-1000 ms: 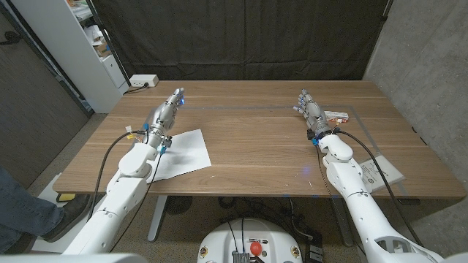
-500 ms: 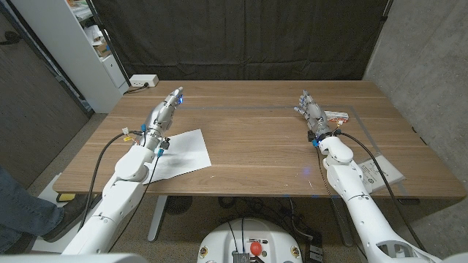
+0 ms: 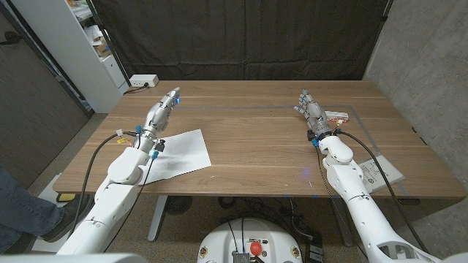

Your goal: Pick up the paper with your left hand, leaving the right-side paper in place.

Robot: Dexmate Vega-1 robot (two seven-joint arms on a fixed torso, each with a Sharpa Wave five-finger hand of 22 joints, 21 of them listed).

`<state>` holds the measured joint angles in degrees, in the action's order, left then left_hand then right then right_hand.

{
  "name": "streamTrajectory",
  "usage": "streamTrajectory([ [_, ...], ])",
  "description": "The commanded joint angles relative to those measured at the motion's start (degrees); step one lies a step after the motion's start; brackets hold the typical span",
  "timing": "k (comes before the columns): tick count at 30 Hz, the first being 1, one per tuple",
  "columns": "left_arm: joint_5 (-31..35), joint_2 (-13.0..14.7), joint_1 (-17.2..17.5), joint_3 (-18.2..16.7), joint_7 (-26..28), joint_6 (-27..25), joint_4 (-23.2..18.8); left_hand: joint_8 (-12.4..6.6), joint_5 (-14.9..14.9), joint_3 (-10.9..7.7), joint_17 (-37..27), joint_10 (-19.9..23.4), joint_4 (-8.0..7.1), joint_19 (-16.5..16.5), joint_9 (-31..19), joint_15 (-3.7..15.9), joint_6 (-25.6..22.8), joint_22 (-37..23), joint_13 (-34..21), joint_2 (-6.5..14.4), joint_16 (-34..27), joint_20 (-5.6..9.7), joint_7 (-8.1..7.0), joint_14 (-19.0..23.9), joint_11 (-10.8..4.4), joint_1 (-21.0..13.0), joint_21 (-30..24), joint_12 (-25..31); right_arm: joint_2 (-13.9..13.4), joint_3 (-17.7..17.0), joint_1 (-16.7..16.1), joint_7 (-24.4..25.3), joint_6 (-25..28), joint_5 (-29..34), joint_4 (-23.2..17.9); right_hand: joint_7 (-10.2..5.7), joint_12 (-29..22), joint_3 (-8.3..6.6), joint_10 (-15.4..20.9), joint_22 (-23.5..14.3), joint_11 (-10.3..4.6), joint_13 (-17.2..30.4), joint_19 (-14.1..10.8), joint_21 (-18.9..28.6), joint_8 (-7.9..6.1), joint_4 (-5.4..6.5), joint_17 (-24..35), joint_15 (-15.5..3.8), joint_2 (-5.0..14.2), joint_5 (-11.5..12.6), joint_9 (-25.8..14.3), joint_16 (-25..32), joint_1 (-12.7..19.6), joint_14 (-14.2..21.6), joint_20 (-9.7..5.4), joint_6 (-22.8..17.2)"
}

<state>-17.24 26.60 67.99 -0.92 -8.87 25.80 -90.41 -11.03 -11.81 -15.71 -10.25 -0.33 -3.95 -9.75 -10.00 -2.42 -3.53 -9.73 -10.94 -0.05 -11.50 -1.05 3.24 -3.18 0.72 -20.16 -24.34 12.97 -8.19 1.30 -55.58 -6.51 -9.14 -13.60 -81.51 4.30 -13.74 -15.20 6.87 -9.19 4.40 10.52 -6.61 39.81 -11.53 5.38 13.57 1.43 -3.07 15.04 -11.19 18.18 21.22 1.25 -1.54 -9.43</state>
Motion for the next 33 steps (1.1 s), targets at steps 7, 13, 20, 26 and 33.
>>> streamTrajectory([
  [7, 3.0, 1.76, 2.87, -2.56, 0.6, 1.49, -1.67, -0.24, 0.35, -0.05, -0.15, 0.78, 0.45, -1.04, -0.25, -0.25, -0.5, -0.27, -0.16, 0.4, -0.23, -0.33, 0.01, 0.42, -0.13, -0.4, 0.01, 0.38, 1.05, 0.34, 1.06, 1.03, -1.16, 0.09, 1.69, 0.0, 0.38, 0.07, 0.76, -0.18, 0.24, 0.21, -0.7, -0.6, -0.15, -0.36, 0.08, 0.12, 0.49, 0.43, 0.04, -0.12, 0.17, 0.57, 0.09, -0.53],
  [13, 3.9, 1.69, 3.7, -3.51, 1.39, 1.97, -2.23, -0.25, 0.37, -0.05, -0.15, 0.84, 0.55, -1.07, -0.25, -0.26, -0.6, -0.28, -0.17, 0.4, -0.2, -0.5, 0.1, 0.46, -0.17, -0.47, 0.15, 0.36, 1.18, 0.22, 1.29, 0.98, -1.59, -0.02, 2.03, 0.05, 0.44, 0.11, 0.9, -0.18, 0.18, 0.22, -0.82, -0.84, -0.18, -0.39, 0.03, 0.1, 0.55, 0.44, 0.07, -0.18, 0.12, 0.65, 0.09, -0.69],
  [20, 5.45, 1.49, 4.69, -4.38, 2.26, 3.39, -2.46, -0.32, 0.4, -0.07, -0.16, 1.16, 0.74, -1.05, -0.26, -0.19, -0.98, -0.29, -0.18, 0.43, -0.24, -0.52, 0.1, 0.78, -0.21, -0.59, 0.37, 0.41, 1.06, 0.11, 1.4, 1.13, -1.7, 0.09, 1.82, 0.07, 0.58, 0.14, 0.9, -0.19, 0.19, 0.24, -0.92, -1.11, -0.15, -0.43, -0.02, 0.08, 0.61, 0.45, 0.1, -0.28, 0.09, 0.68, 0.07, -0.71],
  [26, 7.74, 1.67, 5.98, -5.48, 3.38, 4.43, -2.88, -0.35, 0.42, -0.12, -0.15, 1.56, 0.92, -1.0, -0.27, -0.23, -1.24, -0.3, -0.19, 0.5, -0.24, -0.52, 0.07, 1.02, -0.23, -0.75, 0.58, 0.49, 1.26, 0.37, 1.55, 1.58, -1.94, 0.39, 1.93, 0.04, 0.7, 0.18, 0.84, -0.19, 0.23, 0.25, -0.97, -1.35, -0.11, -0.47, -0.07, 0.13, 0.62, 0.46, 0.11, -0.38, 0.07, 0.65, 0.1, -0.67],
  [33, 10.01, 1.43, 6.91, -6.7, 4.85, 5.54, -2.98, -0.41, 0.43, -0.18, -0.15, 1.68, 1.12, -1.17, -0.28, 0.05, -1.59, -0.31, -0.2, 0.59, -0.19, -0.49, -0.06, 1.1, -0.17, -0.92, 0.88, 0.46, 1.48, 0.73, 1.94, 1.69, -2.43, 0.6, 2.47, 0.05, 0.8, 0.19, 0.83, -0.19, 0.25, 0.26, -1.01, -1.59, -0.05, -0.5, -0.11, 0.15, 0.69, 0.47, 0.13, -0.49, 0.05, 0.6, 0.07, -0.57],
])
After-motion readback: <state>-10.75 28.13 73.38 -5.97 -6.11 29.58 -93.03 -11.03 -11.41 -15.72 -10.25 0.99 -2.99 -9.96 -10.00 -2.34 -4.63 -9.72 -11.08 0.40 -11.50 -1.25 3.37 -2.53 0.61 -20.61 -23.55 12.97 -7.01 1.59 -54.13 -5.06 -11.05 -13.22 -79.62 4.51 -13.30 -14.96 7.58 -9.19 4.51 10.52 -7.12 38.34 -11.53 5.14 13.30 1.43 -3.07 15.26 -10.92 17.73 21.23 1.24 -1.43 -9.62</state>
